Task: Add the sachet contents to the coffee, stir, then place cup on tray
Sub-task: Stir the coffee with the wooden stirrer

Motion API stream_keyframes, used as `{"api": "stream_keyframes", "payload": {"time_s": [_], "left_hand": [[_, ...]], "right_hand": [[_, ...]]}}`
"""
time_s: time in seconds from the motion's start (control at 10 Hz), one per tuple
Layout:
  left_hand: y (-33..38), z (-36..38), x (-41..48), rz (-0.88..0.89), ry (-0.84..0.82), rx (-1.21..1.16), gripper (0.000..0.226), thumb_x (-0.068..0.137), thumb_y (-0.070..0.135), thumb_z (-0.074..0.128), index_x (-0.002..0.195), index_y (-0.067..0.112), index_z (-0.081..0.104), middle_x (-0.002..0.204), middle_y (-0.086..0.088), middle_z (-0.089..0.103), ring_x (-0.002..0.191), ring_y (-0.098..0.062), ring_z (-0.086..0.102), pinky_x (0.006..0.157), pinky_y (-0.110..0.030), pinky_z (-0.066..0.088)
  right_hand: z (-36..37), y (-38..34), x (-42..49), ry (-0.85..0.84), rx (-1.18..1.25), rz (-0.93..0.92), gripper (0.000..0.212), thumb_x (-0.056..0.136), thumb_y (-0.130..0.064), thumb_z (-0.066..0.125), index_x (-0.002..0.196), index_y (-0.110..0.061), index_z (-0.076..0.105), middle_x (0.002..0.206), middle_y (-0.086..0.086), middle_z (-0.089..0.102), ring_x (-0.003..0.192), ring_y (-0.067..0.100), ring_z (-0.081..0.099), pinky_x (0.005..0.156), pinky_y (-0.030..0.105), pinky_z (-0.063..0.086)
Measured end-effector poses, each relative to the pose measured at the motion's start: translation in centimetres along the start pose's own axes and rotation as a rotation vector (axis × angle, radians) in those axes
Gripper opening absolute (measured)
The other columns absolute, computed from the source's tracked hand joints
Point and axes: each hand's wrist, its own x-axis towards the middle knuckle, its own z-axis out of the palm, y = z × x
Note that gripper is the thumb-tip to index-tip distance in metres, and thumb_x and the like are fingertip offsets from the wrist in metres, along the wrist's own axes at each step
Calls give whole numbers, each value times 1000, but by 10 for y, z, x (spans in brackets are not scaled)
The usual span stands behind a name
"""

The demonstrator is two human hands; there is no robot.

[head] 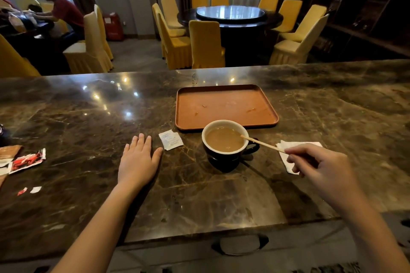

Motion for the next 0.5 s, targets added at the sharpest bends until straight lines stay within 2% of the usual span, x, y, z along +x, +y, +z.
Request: {"api": "stream_keyframes", "payload": {"time_s": [0.1,0.2,0.3,0.4,0.5], "left_hand": [[-1,0,0,11,11,-12,64,93,49,22,145,12,18,156,-10,14,145,-23,10,118,-39,9],[-3,0,-1,18,20,-23,64,93,48,22,145,11,19,156,-11,16,145,-24,11,118,-40,10],[-2,0,-1,23,17,-32,64,93,49,22,145,11,19,156,-11,15,145,-24,11,118,-40,10],[-2,0,-1,25,8,-33,64,93,49,22,145,12,19,156,-11,15,145,-24,11,118,-40,10],[-3,-1,-1,27,6,-31,64,93,49,22,145,12,18,156,-11,15,145,-24,11,118,-41,10]], "right_hand": [[7,-4,-11,56,0,24,24,79,-1,65,91,-22,69,85,-10,66,69,7,64,61,11,48],[14,-5,-22,108,3,62,28,80,-3,64,89,-28,68,70,-3,68,66,9,64,62,17,50],[16,-9,-34,179,25,83,30,80,-3,64,88,-32,67,89,-16,66,65,8,64,60,10,47],[15,-13,-46,266,60,125,24,81,-4,63,90,-25,68,89,-16,66,67,8,65,60,7,46],[14,-6,-58,363,119,217,21,82,-7,62,92,-24,68,84,-11,69,69,12,66,63,17,53]]}}
